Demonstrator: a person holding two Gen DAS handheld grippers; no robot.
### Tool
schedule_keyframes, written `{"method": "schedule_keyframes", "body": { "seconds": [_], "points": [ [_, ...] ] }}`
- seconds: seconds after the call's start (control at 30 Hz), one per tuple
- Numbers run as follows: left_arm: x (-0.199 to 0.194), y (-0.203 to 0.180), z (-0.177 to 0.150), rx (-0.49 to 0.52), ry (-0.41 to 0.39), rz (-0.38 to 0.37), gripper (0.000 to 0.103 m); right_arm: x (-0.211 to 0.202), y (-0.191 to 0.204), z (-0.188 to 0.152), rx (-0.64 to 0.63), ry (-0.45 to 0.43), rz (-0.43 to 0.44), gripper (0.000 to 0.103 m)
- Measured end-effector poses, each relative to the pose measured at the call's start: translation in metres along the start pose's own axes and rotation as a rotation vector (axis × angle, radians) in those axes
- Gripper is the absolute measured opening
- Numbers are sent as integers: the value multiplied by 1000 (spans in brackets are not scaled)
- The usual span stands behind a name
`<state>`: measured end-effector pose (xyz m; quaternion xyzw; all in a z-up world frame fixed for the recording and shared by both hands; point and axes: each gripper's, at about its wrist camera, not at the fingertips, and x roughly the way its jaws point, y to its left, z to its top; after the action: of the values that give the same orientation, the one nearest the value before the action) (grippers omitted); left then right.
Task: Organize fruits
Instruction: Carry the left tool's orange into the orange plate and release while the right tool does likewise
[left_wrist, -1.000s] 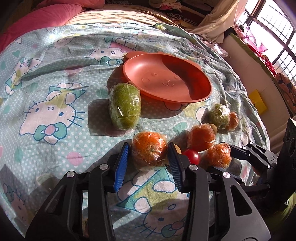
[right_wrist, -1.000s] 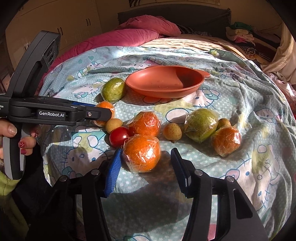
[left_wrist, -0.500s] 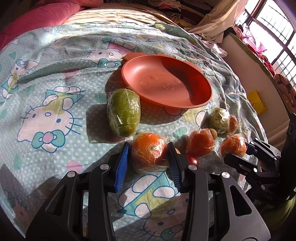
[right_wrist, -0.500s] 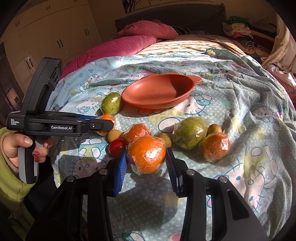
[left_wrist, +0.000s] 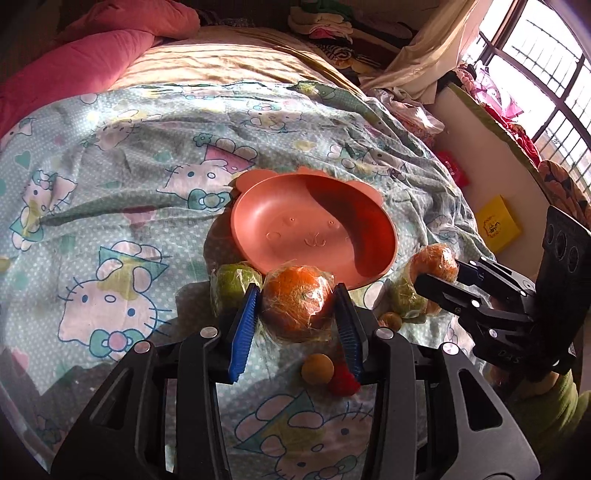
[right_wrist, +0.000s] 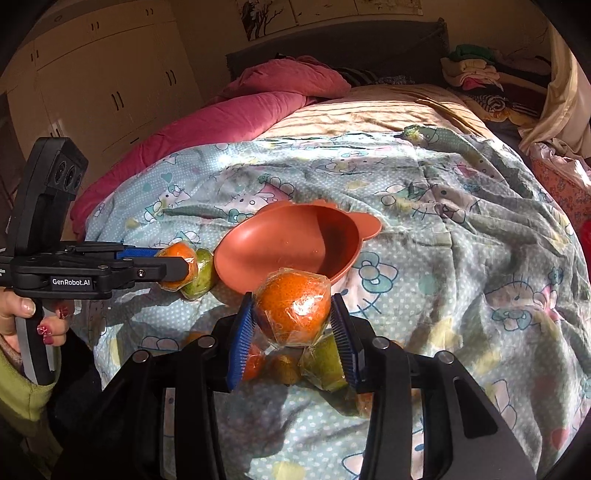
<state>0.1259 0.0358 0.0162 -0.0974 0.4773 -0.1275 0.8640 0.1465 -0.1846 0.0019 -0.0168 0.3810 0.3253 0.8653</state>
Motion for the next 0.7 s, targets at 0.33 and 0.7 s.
{"method": "schedule_keyframes", "body": {
  "seconds": [0.33, 0.7],
  "points": [
    [35, 10, 39, -4, 30, 34, 33, 37, 7, 23, -114, 54, -15, 39],
    [67, 14, 47, -5, 79, 37, 33, 58, 8, 26, -163, 121, -27, 39]
  ]
}}
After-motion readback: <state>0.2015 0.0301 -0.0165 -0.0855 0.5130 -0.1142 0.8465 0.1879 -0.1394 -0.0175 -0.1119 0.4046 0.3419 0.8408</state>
